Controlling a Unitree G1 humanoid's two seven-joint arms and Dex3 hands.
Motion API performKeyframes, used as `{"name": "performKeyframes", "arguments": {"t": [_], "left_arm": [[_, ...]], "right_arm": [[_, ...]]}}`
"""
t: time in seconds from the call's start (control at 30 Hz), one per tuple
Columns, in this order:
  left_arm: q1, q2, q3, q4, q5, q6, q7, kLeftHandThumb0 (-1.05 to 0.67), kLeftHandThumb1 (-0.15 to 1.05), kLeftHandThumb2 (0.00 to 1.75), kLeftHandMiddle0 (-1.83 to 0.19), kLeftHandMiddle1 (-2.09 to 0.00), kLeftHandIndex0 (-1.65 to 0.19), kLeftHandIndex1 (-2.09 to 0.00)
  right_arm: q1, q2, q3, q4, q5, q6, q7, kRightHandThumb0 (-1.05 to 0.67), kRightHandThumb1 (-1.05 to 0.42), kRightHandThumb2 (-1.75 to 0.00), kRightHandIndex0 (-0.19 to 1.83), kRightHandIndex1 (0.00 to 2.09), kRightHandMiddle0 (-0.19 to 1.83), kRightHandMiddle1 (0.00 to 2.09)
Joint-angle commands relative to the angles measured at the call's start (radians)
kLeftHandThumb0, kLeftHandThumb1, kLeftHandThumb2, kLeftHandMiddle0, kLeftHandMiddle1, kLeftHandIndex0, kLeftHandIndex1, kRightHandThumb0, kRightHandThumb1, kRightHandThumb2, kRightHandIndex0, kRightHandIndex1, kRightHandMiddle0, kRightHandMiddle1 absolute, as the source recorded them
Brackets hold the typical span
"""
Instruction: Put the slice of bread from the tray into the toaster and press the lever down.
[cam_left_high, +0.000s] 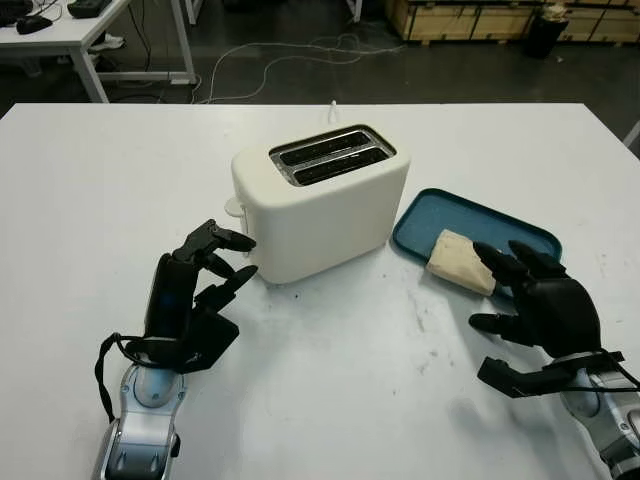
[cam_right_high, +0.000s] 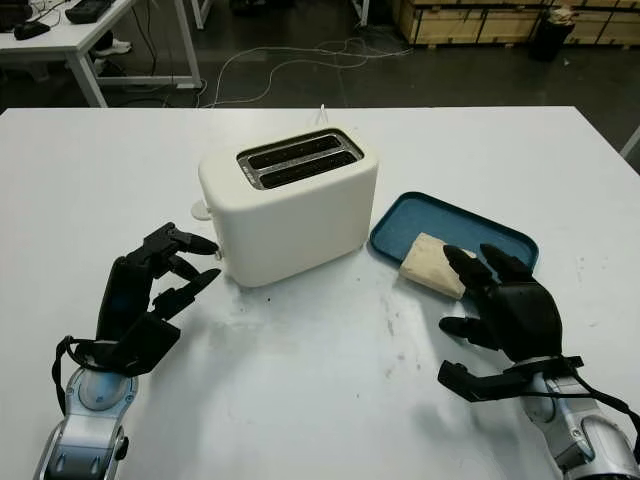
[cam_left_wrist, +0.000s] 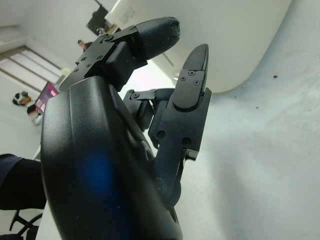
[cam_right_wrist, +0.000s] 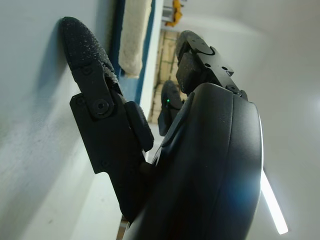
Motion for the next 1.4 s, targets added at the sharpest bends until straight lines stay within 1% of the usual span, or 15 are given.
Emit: {"name": "performKeyframes", "arguments": {"t": [0.0, 0.13, 0.2, 0.3, 0.47, 0.67, 0.87, 0.97, 1.1, 1.2, 1.37], "left_arm": [[-0.005, 0.000, -0.003, 0.001, -0.007, -0.012, -0.001, -0.22, 0.92, 0.07, -0.57, -1.58, -0.53, -1.15], [-0.001, -0.002, -0.006, -0.012, -0.001, 0.002, -0.002, -0.22, 0.92, 0.06, -0.55, -1.60, -0.52, -1.14], [-0.001, -0.002, -0.007, -0.009, 0.000, -0.005, 0.001, -0.22, 0.92, 0.06, -0.55, -1.60, -0.52, -1.14], [-0.002, -0.002, -0.007, -0.006, -0.003, -0.013, 0.002, -0.22, 0.92, 0.05, -0.55, -1.60, -0.53, -1.14], [-0.002, -0.007, -0.007, -0.008, -0.016, -0.016, -0.002, -0.22, 0.92, 0.05, -0.54, -1.61, -0.53, -1.14], [-0.002, -0.004, -0.008, -0.010, -0.004, -0.019, 0.004, -0.23, 0.92, 0.05, -0.55, -1.62, -0.53, -1.14], [-0.002, -0.004, -0.008, -0.012, 0.002, -0.016, 0.006, -0.23, 0.92, 0.05, -0.54, -1.62, -0.53, -1.14], [-0.003, -0.003, -0.008, -0.010, -0.001, -0.017, 0.004, -0.23, 0.92, 0.05, -0.54, -1.63, -0.52, -1.15], [0.000, -0.003, -0.009, -0.016, 0.006, -0.004, 0.004, -0.24, 0.92, 0.05, -0.53, -1.63, -0.52, -1.15], [0.001, -0.004, -0.010, -0.018, 0.008, 0.003, 0.001, -0.23, 0.92, 0.05, -0.54, -1.62, -0.52, -1.15], [0.001, -0.005, -0.013, -0.016, 0.011, 0.007, 0.003, -0.22, 0.92, 0.05, -0.55, -1.59, -0.53, -1.15]], "right_arm": [[-0.021, -0.021, 0.030, 0.054, -0.013, -0.007, -0.039, -0.64, -0.76, -0.01, 0.37, 0.06, 0.39, 0.04], [-0.049, -0.042, 0.075, 0.115, -0.018, -0.025, -0.116, -0.56, -0.81, -0.02, 0.50, 0.11, 0.51, 0.09], [-0.062, -0.052, 0.098, 0.140, -0.022, -0.028, -0.149, -0.53, -0.83, -0.02, 0.57, 0.14, 0.58, 0.10], [-0.076, -0.067, 0.124, 0.156, -0.023, -0.023, -0.172, -0.51, -0.85, -0.02, 0.62, 0.16, 0.63, 0.10], [-0.091, -0.081, 0.152, 0.170, -0.017, -0.022, -0.193, -0.49, -0.85, 0.00, 0.67, 0.17, 0.69, 0.10], [-0.118, -0.089, 0.188, 0.214, -0.012, -0.017, -0.175, -0.49, -0.84, 0.00, 0.69, 0.16, 0.71, 0.08], [-0.172, -0.089, 0.241, 0.317, -0.026, -0.063, -0.260, -0.47, -0.84, 0.00, 0.79, 0.19, 0.79, 0.08], [-0.199, -0.090, 0.269, 0.358, -0.030, -0.092, -0.303, -0.45, -0.86, -0.01, 0.86, 0.22, 0.83, 0.08], [-0.229, -0.087, 0.301, 0.404, -0.037, -0.131, -0.383, -0.43, -0.88, -0.01, 0.99, 0.30, 0.96, 0.11], [-0.248, -0.085, 0.320, 0.440, -0.038, -0.162, -0.444, -0.48, -0.91, -0.02, 1.05, 0.38, 1.06, 0.12], [-0.279, -0.094, 0.351, 0.486, -0.043, -0.197, -0.527, -0.58, -0.92, -0.10, 1.00, 0.71, 1.18, 0.12]]}}
